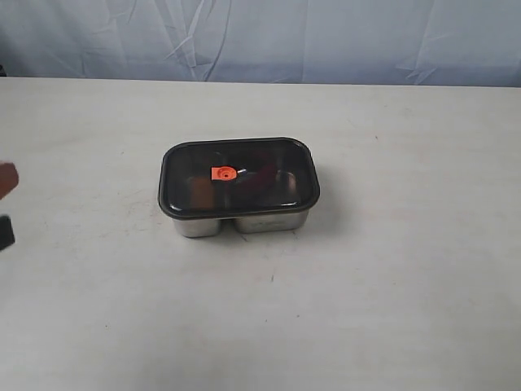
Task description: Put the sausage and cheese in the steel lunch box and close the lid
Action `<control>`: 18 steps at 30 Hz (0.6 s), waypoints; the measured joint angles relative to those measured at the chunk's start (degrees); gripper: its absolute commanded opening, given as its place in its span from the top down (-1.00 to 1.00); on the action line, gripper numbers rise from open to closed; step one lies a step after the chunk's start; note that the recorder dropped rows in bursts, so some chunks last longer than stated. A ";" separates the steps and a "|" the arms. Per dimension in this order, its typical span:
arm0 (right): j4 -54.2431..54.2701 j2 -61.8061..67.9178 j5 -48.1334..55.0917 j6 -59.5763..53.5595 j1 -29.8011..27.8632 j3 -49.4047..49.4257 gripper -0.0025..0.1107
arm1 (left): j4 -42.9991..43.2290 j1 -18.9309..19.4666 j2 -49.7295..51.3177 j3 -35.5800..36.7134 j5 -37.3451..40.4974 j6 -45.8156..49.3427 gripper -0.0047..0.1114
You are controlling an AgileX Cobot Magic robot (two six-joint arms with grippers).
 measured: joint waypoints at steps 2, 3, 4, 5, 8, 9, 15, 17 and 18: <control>0.00 0.00 0.00 0.00 0.00 0.00 0.96 | -0.57 1.72 -3.01 3.78 -0.68 0.00 0.92; 0.00 0.00 0.00 0.00 0.00 0.00 0.96 | -0.80 2.77 -4.69 5.41 -0.80 0.10 0.92; 0.00 0.00 0.00 0.00 0.00 0.00 0.96 | -0.80 3.90 -6.38 6.71 -0.94 0.10 0.92; 0.00 0.00 0.00 0.00 0.00 0.00 0.96 | -0.92 5.13 -8.00 7.81 -1.08 0.10 0.92; 0.00 0.00 0.00 0.00 0.00 0.00 0.96 | -1.17 8.94 -12.31 10.26 -1.32 0.10 0.92; 0.00 0.00 0.00 0.00 0.00 0.00 0.96 | -1.25 10.31 -13.76 11.04 -1.42 0.20 0.92; 0.00 0.00 0.00 0.00 0.00 0.00 0.96 | -1.39 17.20 -20.02 15.43 -1.40 0.20 0.92; 0.00 0.00 0.00 0.00 0.00 0.00 0.96 | -1.64 19.12 -21.56 16.84 -1.44 0.31 0.92; 0.00 0.00 0.00 0.00 0.00 0.00 0.96 | -1.75 19.90 -22.21 17.62 -1.44 0.31 0.92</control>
